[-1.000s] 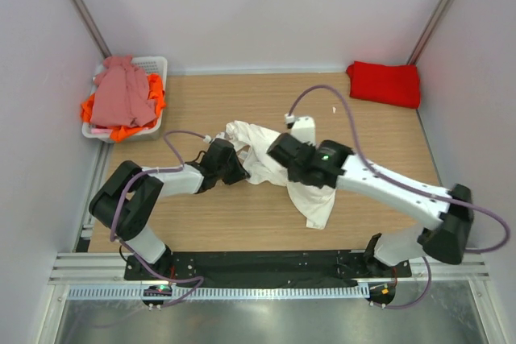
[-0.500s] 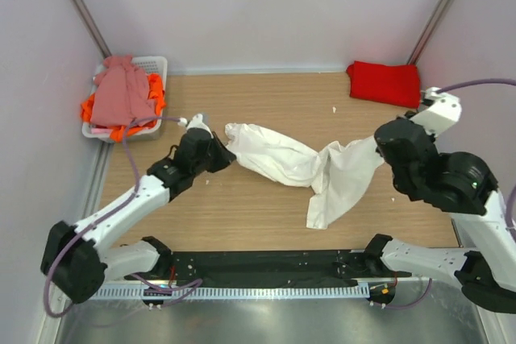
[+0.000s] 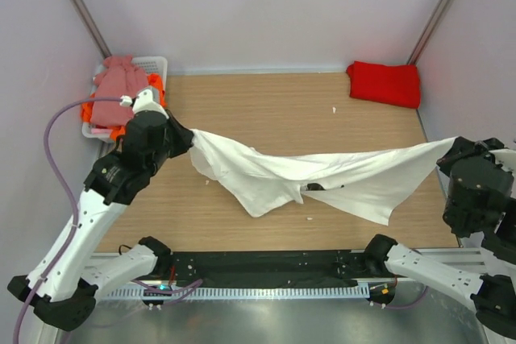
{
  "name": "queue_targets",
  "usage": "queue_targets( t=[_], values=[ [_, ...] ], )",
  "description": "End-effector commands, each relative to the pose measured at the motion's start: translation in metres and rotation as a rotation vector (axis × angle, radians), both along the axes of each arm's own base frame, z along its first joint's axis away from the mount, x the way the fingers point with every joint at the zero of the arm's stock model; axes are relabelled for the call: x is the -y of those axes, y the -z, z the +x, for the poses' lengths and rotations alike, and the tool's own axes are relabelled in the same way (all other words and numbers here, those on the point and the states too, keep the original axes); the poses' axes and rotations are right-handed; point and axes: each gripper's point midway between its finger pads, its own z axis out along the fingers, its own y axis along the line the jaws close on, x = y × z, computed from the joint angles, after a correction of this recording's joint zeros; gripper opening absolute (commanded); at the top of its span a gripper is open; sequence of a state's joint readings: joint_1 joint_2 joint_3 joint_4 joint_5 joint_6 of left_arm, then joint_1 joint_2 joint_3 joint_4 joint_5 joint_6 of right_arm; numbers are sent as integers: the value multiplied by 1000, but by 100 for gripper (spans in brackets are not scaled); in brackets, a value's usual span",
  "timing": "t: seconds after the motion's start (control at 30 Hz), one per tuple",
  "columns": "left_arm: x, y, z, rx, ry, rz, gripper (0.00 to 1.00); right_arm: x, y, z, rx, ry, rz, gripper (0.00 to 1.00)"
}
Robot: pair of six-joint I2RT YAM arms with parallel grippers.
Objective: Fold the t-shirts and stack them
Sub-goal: Flatten the tshirt out
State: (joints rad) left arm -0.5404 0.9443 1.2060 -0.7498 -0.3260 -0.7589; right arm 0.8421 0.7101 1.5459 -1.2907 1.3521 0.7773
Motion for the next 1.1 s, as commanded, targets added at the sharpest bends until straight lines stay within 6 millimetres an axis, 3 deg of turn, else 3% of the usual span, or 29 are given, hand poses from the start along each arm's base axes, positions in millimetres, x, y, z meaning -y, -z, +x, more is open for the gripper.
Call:
queue_targets(
  t=[0.0,0.07,0.13,0.27,0.3,0.37,0.4,0.47,0.53,0.6,0.73,0.8,0.87,1.07],
  values=[
    [-26,-50,-16,107,-44,10,1,10,-16,-3,76,38,12,1],
    [-30,-51,-18,100,-57,22,3,2,-9,3,60,17,0,1],
    [-26,-37,-14,70,-50,38,4,-10,7,10,10,-18,-35,1],
    [7,30,12,-81,50,100,14,-47,50,32,-115,-106,-88,1],
    [18,71,26,-166,73,149,19,-58,61,39,-152,-124,-105,1],
    [27,111,49,-238,87,179,35,-76,87,48,-222,-163,-128,1],
    [38,151,55,-351,128,189,36,-80,93,51,-243,-163,-139,1],
    [43,174,60,-428,133,177,38,-88,107,58,-290,-158,-182,1],
    [52,186,51,-470,156,133,40,-91,113,63,-320,-148,-208,1],
    [59,180,40,-430,146,87,46,-94,116,67,-339,-152,-223,1],
    [60,168,0,-363,157,60,54,-106,125,79,-353,-184,-219,1],
    [61,172,-25,-365,175,26,56,-109,135,85,-375,-191,-222,1],
    [61,185,-44,-389,191,6,59,-111,143,87,-390,-191,-222,1],
    [67,226,-69,-487,198,-12,64,-113,155,93,-409,-204,-198,1]
  ],
)
